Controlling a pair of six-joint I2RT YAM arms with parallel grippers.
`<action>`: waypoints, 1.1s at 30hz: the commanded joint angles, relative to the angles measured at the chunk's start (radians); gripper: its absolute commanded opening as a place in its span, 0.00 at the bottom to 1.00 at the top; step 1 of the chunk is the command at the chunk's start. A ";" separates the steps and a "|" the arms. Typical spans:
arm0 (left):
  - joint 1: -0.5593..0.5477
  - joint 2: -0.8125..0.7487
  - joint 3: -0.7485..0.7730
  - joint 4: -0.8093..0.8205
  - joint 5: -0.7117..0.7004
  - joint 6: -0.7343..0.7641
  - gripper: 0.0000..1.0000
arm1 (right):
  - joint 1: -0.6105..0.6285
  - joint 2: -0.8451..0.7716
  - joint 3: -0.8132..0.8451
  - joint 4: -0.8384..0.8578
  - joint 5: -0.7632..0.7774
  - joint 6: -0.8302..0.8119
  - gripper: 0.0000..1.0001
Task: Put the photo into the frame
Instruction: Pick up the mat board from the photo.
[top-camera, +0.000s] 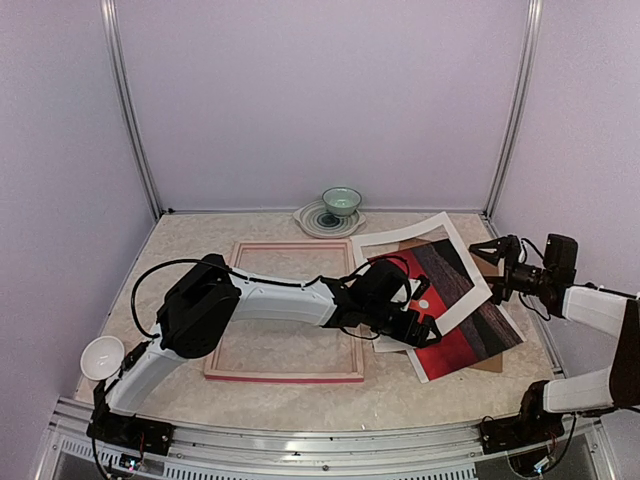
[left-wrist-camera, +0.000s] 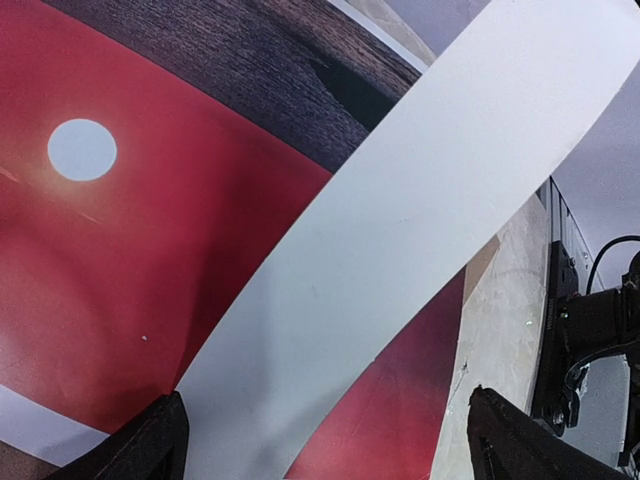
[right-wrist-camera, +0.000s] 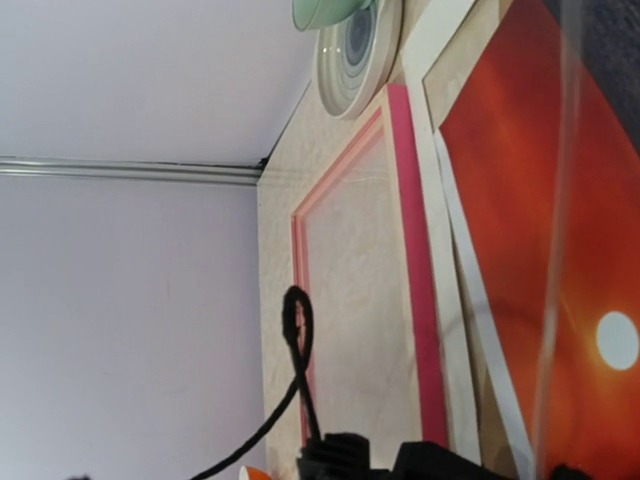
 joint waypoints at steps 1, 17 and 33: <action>0.009 -0.008 -0.052 -0.033 0.003 -0.025 0.96 | -0.012 -0.026 -0.022 0.035 -0.037 0.044 0.99; 0.010 -0.014 -0.069 -0.013 0.019 -0.021 0.96 | -0.012 -0.007 0.087 -0.390 0.194 -0.286 0.91; 0.028 -0.057 -0.070 -0.018 0.015 -0.008 0.96 | -0.011 0.034 0.076 -0.452 0.292 -0.398 0.61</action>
